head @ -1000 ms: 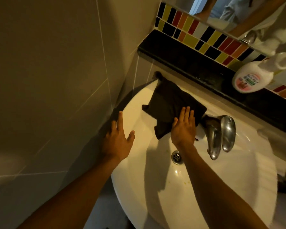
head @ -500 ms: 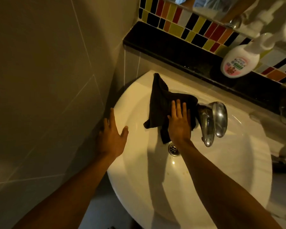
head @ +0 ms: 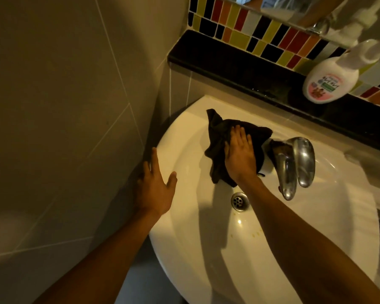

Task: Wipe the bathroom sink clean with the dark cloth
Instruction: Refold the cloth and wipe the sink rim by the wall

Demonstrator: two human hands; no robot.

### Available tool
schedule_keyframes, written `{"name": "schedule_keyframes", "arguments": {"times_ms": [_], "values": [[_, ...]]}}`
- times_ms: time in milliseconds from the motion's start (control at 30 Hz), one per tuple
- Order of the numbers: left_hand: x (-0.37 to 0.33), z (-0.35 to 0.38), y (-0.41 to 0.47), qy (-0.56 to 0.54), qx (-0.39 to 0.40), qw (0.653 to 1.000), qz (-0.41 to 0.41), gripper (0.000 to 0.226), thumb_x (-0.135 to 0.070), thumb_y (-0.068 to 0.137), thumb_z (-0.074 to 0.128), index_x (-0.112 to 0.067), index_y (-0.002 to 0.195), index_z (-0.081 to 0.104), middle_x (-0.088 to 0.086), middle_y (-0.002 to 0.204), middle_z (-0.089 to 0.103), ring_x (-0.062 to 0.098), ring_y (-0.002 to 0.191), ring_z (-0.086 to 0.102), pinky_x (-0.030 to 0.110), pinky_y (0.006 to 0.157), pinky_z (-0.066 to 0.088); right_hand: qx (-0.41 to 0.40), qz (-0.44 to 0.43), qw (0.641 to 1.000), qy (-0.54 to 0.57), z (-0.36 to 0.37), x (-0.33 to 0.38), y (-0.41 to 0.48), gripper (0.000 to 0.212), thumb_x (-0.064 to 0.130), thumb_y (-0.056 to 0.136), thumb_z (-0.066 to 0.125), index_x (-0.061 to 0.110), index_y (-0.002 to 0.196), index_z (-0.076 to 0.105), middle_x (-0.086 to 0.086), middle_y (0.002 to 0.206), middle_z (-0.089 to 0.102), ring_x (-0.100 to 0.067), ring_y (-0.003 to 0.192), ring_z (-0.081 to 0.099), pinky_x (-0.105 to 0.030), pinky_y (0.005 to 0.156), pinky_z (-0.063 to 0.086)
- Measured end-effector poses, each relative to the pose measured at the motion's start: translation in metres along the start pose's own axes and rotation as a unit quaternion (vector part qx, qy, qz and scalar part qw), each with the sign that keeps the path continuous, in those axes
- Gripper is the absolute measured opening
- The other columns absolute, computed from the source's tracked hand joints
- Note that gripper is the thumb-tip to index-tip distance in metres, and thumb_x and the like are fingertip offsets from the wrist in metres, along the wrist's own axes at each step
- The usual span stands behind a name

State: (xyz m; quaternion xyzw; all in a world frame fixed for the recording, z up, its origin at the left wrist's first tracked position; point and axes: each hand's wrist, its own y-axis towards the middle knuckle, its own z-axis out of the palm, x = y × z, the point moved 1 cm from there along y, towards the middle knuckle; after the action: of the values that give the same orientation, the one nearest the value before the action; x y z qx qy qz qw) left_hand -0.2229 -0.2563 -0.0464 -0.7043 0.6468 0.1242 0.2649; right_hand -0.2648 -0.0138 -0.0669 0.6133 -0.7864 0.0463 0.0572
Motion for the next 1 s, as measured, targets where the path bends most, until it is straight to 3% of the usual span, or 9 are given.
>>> {"name": "schedule_keyframes", "arguments": {"times_ms": [100, 167, 267, 367, 467, 633, 733, 867, 1000], "values": [[0.000, -0.001, 0.000, -0.005, -0.002, 1.000, 0.003, 0.084, -0.056, 0.091, 0.046, -0.028, 0.153, -0.003, 0.011, 0.153, 0.029, 0.036, 0.129, 0.045, 0.046, 0.096, 0.048, -0.016, -0.066, 0.998, -0.013, 0.003, -0.005, -0.008, 0.054, 0.031, 0.100, 0.033, 0.016, 0.150, 0.018, -0.005, 0.159, 0.022, -0.024, 0.148, 0.011, -0.042, 0.122, 0.006], [0.000, -0.002, -0.002, -0.009, 0.002, 1.000, 0.005, 0.084, -0.056, 0.091, 0.046, -0.028, 0.153, -0.003, 0.011, 0.153, 0.030, 0.036, 0.130, 0.045, 0.047, 0.097, 0.047, -0.010, -0.060, 0.998, 0.003, 0.001, -0.015, -0.017, 0.053, 0.028, 0.100, 0.035, 0.017, 0.150, 0.021, -0.005, 0.158, 0.024, -0.024, 0.148, 0.013, -0.042, 0.122, 0.008], [0.000, -0.003, -0.001, 0.000, 0.004, 1.000, 0.001, 0.084, -0.057, 0.091, 0.045, -0.029, 0.153, -0.004, 0.011, 0.155, 0.028, 0.037, 0.130, 0.045, 0.048, 0.098, 0.047, -0.027, 0.048, 0.997, 0.050, -0.001, -0.020, -0.028, 0.051, 0.031, 0.100, 0.031, 0.019, 0.149, 0.023, -0.008, 0.158, 0.022, -0.025, 0.148, 0.012, -0.042, 0.121, 0.009], [0.000, -0.003, -0.001, -0.001, 0.003, 1.000, 0.004, 0.084, -0.056, 0.091, 0.046, -0.029, 0.153, -0.003, 0.011, 0.153, 0.030, 0.037, 0.128, 0.047, 0.048, 0.096, 0.048, -0.047, 0.165, 0.983, 0.061, 0.003, 0.010, -0.011, 0.052, 0.032, 0.100, 0.030, 0.021, 0.150, 0.021, -0.007, 0.159, 0.019, -0.028, 0.149, 0.006, -0.046, 0.118, 0.000], [0.001, -0.001, -0.001, -0.005, 0.004, 1.000, 0.000, 0.084, -0.056, 0.090, 0.047, -0.030, 0.153, -0.003, 0.012, 0.153, 0.030, 0.038, 0.128, 0.047, 0.049, 0.095, 0.048, -0.057, 0.198, 0.976, 0.078, 0.006, 0.038, 0.009, 0.054, 0.032, 0.100, 0.030, 0.015, 0.150, 0.020, -0.009, 0.159, 0.021, -0.029, 0.148, 0.007, -0.046, 0.118, -0.004], [0.001, -0.001, 0.000, 0.002, 0.005, 1.000, -0.004, 0.084, -0.059, 0.089, 0.045, -0.032, 0.153, -0.003, 0.010, 0.152, 0.030, 0.037, 0.128, 0.047, 0.051, 0.098, 0.048, -0.117, 0.120, 0.950, 0.264, 0.000, 0.039, 0.002, 0.051, 0.030, 0.101, 0.033, 0.016, 0.149, 0.023, -0.006, 0.157, 0.027, -0.021, 0.147, 0.016, -0.038, 0.122, 0.003], [0.001, -0.001, -0.001, -0.001, -0.001, 1.000, -0.003, 0.084, -0.059, 0.089, 0.046, -0.032, 0.153, -0.002, 0.008, 0.151, 0.032, 0.036, 0.127, 0.047, 0.051, 0.097, 0.047, -0.070, 0.034, 0.989, 0.127, 0.000, 0.044, 0.026, 0.053, 0.033, 0.101, 0.027, 0.019, 0.151, 0.016, -0.005, 0.160, 0.017, -0.021, 0.149, 0.005, -0.042, 0.121, -0.003], [0.001, 0.002, -0.001, 0.003, -0.012, 1.000, -0.005, 0.085, -0.060, 0.088, 0.045, -0.033, 0.152, -0.003, 0.007, 0.151, 0.032, 0.035, 0.126, 0.049, 0.049, 0.097, 0.048, -0.022, -0.080, 0.995, 0.054, -0.009, 0.032, 0.069, 0.053, 0.039, 0.101, 0.022, 0.024, 0.151, 0.015, -0.001, 0.160, 0.019, -0.017, 0.149, 0.006, -0.040, 0.120, -0.007], [0.001, 0.002, 0.000, 0.007, -0.021, 1.000, 0.000, 0.085, -0.058, 0.089, 0.047, -0.031, 0.152, -0.003, 0.007, 0.151, 0.032, 0.034, 0.125, 0.050, 0.047, 0.095, 0.049, -0.049, -0.026, 0.995, 0.089, -0.007, 0.060, 0.070, 0.050, 0.037, 0.100, 0.026, 0.024, 0.148, 0.026, -0.001, 0.156, 0.029, -0.018, 0.148, 0.014, -0.039, 0.120, -0.004]]}}
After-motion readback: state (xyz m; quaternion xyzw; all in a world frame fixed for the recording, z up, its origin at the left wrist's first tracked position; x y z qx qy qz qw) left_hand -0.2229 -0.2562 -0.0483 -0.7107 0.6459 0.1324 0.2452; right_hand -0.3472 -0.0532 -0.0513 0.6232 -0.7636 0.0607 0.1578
